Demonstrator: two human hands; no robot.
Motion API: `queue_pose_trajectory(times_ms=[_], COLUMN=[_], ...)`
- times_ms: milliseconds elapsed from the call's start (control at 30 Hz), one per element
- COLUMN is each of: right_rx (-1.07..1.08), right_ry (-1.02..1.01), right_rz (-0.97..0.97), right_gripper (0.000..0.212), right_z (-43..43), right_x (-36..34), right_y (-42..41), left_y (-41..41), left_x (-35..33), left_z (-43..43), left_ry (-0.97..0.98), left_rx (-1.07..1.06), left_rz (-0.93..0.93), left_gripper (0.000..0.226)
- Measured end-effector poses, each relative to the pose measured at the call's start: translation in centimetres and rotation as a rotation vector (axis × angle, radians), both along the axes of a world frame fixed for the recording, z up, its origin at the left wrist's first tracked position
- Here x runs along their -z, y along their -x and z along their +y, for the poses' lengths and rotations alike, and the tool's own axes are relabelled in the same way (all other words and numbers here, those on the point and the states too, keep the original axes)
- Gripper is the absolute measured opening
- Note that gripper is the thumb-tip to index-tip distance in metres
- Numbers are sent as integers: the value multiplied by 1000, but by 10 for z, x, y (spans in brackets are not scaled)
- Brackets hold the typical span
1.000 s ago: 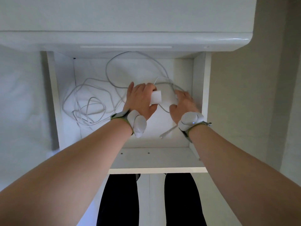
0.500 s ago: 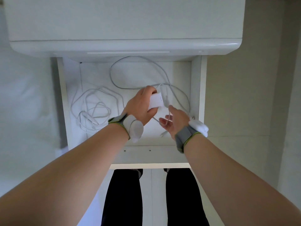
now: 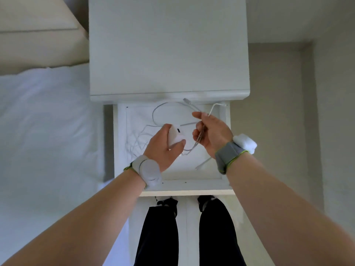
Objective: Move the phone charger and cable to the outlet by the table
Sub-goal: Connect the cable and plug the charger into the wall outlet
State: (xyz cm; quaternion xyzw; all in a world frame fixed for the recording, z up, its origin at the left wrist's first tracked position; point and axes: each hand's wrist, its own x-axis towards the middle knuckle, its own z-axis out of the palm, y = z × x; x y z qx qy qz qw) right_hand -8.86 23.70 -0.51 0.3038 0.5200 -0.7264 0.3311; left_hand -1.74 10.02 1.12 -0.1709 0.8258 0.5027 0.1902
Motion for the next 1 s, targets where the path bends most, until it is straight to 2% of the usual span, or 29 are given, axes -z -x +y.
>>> queue_pose_trajectory(times_ms=[133, 333, 433, 567, 667, 800, 933, 1000], right_rx=[-169, -383, -447, -187, -85, 74, 204, 263], right_ry=[-89, -149, -183, -141, -167, 28, 89, 55], right_rz=[187, 403, 492, 451, 454, 491, 606, 679], right_gripper=[35, 39, 36, 21, 23, 21, 16, 16], right_z=[-7, -14, -15, -4, 2, 6, 16, 25], right_x=[-60, -143, -188, -245, -280, -337, -387, -409], right_y=[-3, -16, -17, -5, 7, 14, 15, 12], left_y=[19, 34, 37, 46, 49, 45, 49, 54], left_x=[-63, -156, -199, -249, -281, -324, -359, -377], left_z=[0, 9, 7, 2, 1, 8, 16, 19], left_ry=[-192, -606, -650, -646, -713, -742, -649, -576], left_rx=[-168, -211, -195, -233, -174, -8, 63, 59], left_rz=[-6, 64, 98, 190, 224, 231, 290, 337], left_gripper=[31, 37, 28, 27, 27, 21, 39, 40])
